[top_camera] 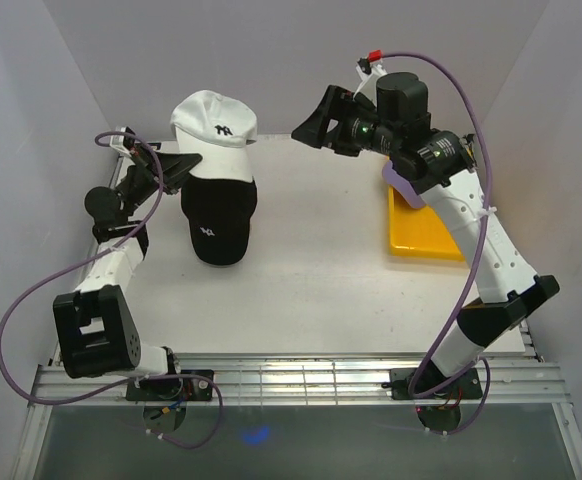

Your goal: Stack the hats

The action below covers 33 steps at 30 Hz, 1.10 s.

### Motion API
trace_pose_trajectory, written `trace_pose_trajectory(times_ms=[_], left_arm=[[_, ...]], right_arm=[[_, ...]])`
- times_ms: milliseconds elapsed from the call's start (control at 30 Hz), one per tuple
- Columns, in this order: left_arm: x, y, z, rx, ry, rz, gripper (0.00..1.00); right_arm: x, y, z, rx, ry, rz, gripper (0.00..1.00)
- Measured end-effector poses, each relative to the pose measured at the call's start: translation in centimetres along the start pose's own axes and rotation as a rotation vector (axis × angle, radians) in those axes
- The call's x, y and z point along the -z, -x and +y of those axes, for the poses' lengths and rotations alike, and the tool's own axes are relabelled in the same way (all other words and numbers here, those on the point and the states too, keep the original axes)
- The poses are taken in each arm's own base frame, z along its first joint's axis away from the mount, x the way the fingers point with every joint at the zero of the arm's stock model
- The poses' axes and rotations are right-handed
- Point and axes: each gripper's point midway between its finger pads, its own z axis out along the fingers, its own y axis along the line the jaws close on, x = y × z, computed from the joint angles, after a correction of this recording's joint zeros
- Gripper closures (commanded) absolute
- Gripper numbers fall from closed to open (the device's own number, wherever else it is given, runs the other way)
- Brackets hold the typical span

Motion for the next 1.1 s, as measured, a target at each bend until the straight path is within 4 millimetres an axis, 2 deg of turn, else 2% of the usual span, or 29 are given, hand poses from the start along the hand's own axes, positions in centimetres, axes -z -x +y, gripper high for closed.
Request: trace_pose_trajectory(times_ms=[100, 200, 333, 400, 633, 867, 1100], left_arm=[[1.1, 1.5, 0.7, 0.035, -0.010, -0.034, 1.00], [1.7, 2.5, 1.3, 0.061, -0.010, -0.058, 1.00], [1.9, 3.1, 1.9, 0.083, -0.011, -0.065, 1.00], [1.9, 3.2, 2.2, 0.090, -0.010, -0.064, 1.00], [1.9, 3.7, 3.2, 0.113, -0.003, -0.074, 1.00], [1.9, 3.9, 3.5, 0.123, -0.003, -0.081, 1.00], [1.8, 4.0, 3.2, 0.112, -0.011, -0.081, 1.00]], right_arm=[[-0.8, -1.6, 0.5, -0.008, 0.031, 0.034, 0.21], [-2.0, -4.0, 0.8, -0.034, 0.056, 0.091, 0.21], [-3.6, -7.4, 1.1, -0.100, 0.111, 0.176, 0.19], [-4.3, -8.3, 1.8, -0.126, 0.142, 0.197, 0.18], [-6.4, -9.3, 4.2, -0.258, 0.282, 0.196, 0.10], [-8.4, -11.5, 3.4, -0.414, 0.317, 0.201, 0.05], [-10.8, -11.5, 3.5, -0.495, 0.363, 0.174, 0.03]])
